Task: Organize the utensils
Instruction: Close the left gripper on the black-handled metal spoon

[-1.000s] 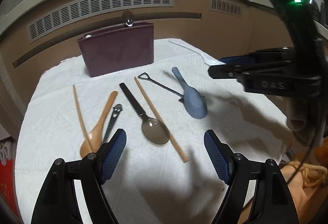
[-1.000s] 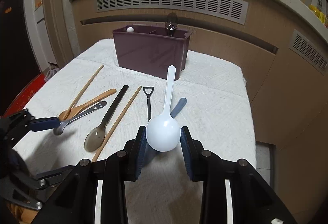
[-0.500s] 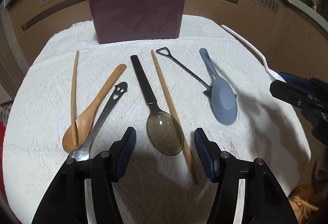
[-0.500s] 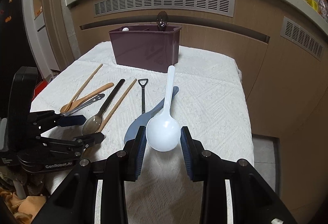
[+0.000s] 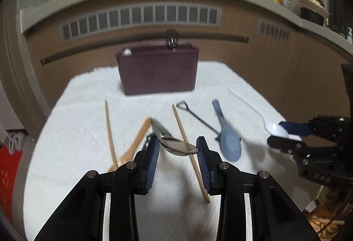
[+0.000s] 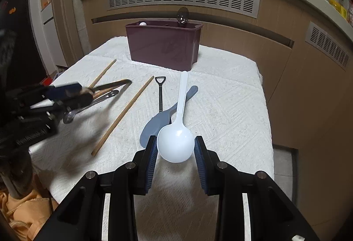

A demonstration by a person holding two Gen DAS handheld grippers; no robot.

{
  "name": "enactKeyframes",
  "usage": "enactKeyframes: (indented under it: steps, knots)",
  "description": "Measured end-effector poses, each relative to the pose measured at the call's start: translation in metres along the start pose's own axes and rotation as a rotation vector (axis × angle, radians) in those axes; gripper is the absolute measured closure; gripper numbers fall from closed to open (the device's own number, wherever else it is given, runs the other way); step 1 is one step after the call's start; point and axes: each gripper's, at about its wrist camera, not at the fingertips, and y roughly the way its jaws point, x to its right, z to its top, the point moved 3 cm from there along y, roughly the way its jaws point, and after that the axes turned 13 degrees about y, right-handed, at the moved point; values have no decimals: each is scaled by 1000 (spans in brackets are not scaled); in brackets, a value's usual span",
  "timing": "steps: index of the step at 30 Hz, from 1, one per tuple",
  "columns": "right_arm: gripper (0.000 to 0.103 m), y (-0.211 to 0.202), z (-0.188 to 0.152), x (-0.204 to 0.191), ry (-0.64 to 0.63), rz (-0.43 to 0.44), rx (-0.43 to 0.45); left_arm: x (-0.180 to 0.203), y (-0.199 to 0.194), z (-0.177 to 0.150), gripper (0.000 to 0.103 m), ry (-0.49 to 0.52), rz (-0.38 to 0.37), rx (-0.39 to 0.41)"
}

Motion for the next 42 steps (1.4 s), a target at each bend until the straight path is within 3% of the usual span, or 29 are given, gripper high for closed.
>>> enactKeyframes:
  steps: [5,8,13,23,28,38,42]
  knots:
    - [72,-11,2,-10,-39,-9,24,-8,-26,14,71,7,8,90]
    - [72,-16,3,-17,-58,5,27,-13,-33,19,87,6,6,112]
    - [72,-11,4,-20,-29,99,-58,-21,-31,23,87,-5,17,116]
    - [71,35,-10,-4,10,22,-208,-44,-5,-1,87,-77,2,44]
    - [70,33,3,-12,-37,29,-169,-53,2,-9,87,-102,-4,6]
    - [70,62,21,-20,-32,53,-228,-67,5,-29,87,-126,-9,-41]
    - [53,52,10,-24,-59,77,-242,-66,10,-39,87,-114,-39,-82]
